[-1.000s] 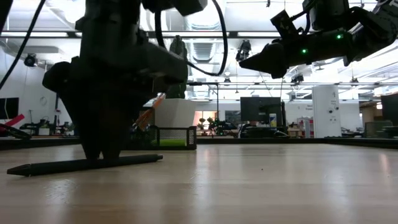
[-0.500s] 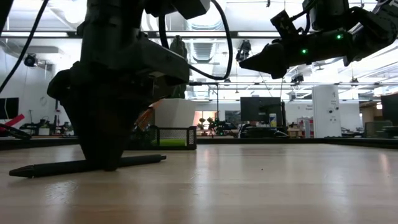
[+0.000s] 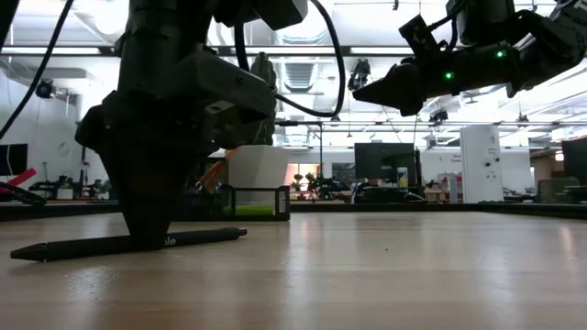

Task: Pick and place office supplies into organizer
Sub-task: Put the black pen into the black desk organizer

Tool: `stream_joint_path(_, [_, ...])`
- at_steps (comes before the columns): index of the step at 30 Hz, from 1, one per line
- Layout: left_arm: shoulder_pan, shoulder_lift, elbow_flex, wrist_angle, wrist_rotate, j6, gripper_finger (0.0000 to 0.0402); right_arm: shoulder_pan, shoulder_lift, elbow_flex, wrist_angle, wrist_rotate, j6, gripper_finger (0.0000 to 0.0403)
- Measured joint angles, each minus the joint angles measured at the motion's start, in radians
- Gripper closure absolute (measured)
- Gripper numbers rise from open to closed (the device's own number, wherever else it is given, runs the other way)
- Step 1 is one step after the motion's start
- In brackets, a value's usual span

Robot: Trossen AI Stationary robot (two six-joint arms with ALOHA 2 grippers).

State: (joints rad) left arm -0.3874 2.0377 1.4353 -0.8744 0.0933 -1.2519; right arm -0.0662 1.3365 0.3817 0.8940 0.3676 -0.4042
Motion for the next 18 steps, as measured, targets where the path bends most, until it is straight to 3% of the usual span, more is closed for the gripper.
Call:
stream_joint_path(10, [0.001,-0.024,-0.001,0.01,0.017,0.055,0.0391,0.0,0.0,0.0,0.0,0.0,0.0,0.0355])
stream_joint_path(18, [0.0,-0.092,0.006,0.018,-0.068,0.061,0.0391,0.0,0.0,0.0,0.0,0.0,-0.016,0.0355])
